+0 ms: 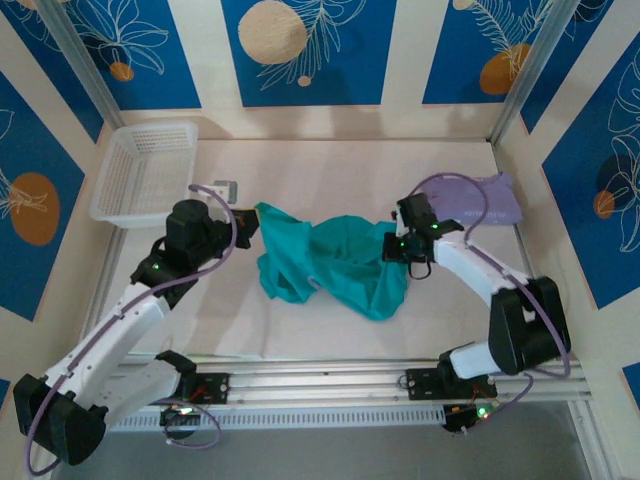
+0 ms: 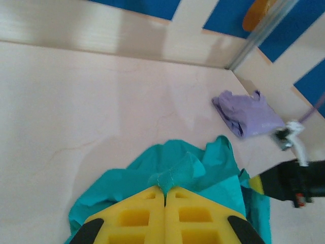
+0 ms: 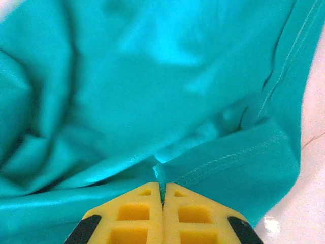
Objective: Fold the inside-out t-shirt
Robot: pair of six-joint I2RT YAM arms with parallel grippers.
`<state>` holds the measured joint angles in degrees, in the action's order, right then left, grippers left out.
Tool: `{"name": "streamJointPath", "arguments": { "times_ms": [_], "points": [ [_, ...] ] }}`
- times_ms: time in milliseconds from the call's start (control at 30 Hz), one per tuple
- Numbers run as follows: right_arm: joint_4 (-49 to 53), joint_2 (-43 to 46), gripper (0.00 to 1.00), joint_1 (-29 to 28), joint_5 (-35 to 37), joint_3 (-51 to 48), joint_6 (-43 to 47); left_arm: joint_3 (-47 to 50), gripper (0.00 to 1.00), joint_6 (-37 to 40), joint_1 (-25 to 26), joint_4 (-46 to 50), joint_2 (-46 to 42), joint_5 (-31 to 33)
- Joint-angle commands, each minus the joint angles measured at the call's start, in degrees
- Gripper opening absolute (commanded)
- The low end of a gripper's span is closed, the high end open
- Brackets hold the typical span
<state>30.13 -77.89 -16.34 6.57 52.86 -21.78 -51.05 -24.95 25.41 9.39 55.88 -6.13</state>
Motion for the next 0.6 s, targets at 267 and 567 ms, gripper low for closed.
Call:
{"name": "streamJointPath", "arguments": {
  "times_ms": [267, 567],
  "points": [
    [-3.65, 17.27, 0.02, 15.26, -17.57, 11.80, -0.56, -33.44, 0.00, -0.18, -17.29, 13.95, 6.30, -3.78],
    [-5.79, 26.85, 0.03, 16.03, -20.03, -4.12, -2.30, -20.24, 0.00, 0.76, -20.69, 16.41, 0.57, -8.20]
  ]
}}
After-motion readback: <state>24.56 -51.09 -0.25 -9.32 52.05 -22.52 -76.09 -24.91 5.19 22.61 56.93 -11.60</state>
